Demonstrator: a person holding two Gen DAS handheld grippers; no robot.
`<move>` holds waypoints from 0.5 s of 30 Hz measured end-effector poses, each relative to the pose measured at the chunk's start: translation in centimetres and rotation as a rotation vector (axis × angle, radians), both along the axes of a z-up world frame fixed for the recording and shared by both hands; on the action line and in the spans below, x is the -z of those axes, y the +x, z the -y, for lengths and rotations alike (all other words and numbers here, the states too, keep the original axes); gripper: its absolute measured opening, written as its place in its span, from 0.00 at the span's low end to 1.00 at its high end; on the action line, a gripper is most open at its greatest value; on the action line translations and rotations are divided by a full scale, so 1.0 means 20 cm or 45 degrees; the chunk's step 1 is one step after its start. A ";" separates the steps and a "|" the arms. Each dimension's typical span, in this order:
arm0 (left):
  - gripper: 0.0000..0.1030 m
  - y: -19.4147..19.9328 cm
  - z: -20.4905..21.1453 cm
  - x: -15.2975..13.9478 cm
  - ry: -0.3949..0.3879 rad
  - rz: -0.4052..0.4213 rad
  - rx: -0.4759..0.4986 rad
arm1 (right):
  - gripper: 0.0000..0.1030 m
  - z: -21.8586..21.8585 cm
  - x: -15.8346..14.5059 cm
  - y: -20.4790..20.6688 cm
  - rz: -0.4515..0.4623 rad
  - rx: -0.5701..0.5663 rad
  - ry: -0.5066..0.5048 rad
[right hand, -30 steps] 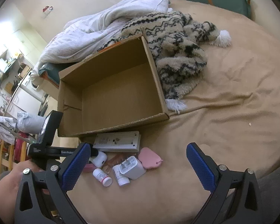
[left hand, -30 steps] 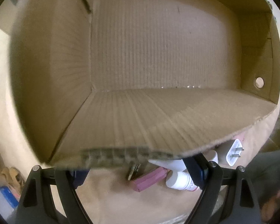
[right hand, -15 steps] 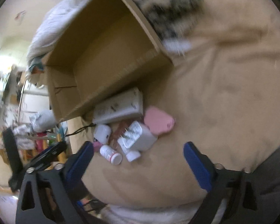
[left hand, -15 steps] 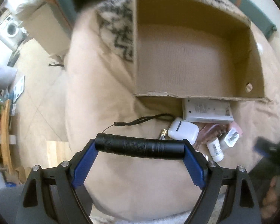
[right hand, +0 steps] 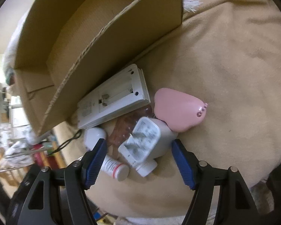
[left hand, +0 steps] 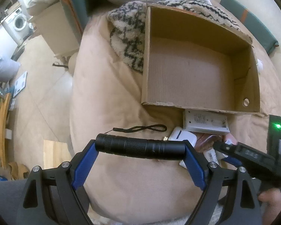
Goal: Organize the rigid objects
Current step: 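Grasp the white charger with the right gripper while the left gripper holds the flashlight, then carry both items into the box and open both grippers to release them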
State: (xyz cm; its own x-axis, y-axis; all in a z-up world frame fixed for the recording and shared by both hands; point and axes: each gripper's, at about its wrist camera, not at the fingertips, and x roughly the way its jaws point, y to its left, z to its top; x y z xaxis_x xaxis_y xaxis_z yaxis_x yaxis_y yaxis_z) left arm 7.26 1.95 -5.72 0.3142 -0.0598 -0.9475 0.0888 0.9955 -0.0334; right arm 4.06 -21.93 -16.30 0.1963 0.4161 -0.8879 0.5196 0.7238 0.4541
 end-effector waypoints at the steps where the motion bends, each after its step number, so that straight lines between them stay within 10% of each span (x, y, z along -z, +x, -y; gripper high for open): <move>1: 0.84 0.00 0.00 0.00 -0.001 0.004 0.000 | 0.56 0.00 0.01 0.00 -0.014 -0.001 -0.033; 7: 0.84 0.00 -0.02 0.00 -0.025 -0.009 -0.012 | 0.30 0.06 -0.04 -0.04 0.020 0.026 -0.036; 15: 0.84 -0.01 0.01 -0.01 -0.005 0.014 0.009 | 0.27 0.06 -0.25 -0.11 0.186 -0.105 -0.054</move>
State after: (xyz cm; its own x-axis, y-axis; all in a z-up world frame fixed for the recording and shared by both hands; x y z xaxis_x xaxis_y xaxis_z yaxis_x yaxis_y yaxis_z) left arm 6.97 1.67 -5.52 0.3245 -0.0656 -0.9436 0.0962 0.9947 -0.0360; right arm 1.90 -23.19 -11.31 0.2913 0.3992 -0.8694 0.3884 0.7812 0.4888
